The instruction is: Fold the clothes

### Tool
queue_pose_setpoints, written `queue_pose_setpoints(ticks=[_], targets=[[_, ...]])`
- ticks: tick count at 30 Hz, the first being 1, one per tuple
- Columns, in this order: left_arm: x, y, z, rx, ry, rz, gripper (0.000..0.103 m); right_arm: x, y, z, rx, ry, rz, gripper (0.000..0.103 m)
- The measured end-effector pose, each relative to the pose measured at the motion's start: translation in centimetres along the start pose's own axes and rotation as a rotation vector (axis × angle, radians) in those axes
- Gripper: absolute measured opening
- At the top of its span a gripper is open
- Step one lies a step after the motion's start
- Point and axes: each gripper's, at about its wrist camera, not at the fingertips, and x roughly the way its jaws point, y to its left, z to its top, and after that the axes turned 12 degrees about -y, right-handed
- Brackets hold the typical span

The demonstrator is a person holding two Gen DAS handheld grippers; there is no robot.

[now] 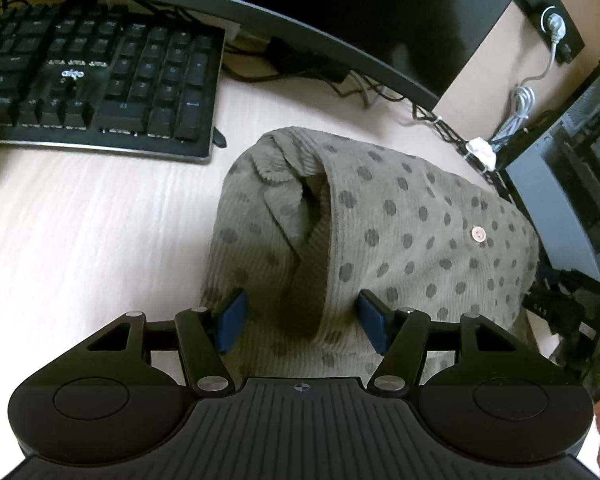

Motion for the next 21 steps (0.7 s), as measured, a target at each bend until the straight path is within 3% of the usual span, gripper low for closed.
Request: queue_pose_setpoints(ticks=[4, 9, 11, 14, 17, 21], targets=[[-1.7, 0.1, 0.1, 0.002, -0.019, -0.006, 0.067, -4.3, -1.0, -0.6, 0.105, -0.044, 0.111, 0.052], [-3.2, -0.9, -0.5, 0.059, -0.017, -0.150, 0.069, -7.3, 1.5, -1.2, 0.089, -0.054, 0.232, 0.052], [-2.6, -1.1, -0.8, 0.051, -0.001, -0.168, 0.069, -7.6, 2.9, -1.4, 0.077, -0.044, 0.257, 0.052], [-1.3, -0.9, -1.4, 0.035, 0.028, -0.120, 0.069, -7.3, 4.2, -1.9, 0.018, -0.053, 0.232, 0.053], [-1.4, 0.0, -1.7, 0.037, 0.029, -0.073, 0.062, -7.3, 4.0, -2.5, 0.005, -0.049, 0.200, 0.055], [-2.5, 1.2, -1.6, 0.022, 0.030, -0.048, 0.061, -6.7, 2.3, -2.5, 0.109, -0.005, 0.218, 0.056]])
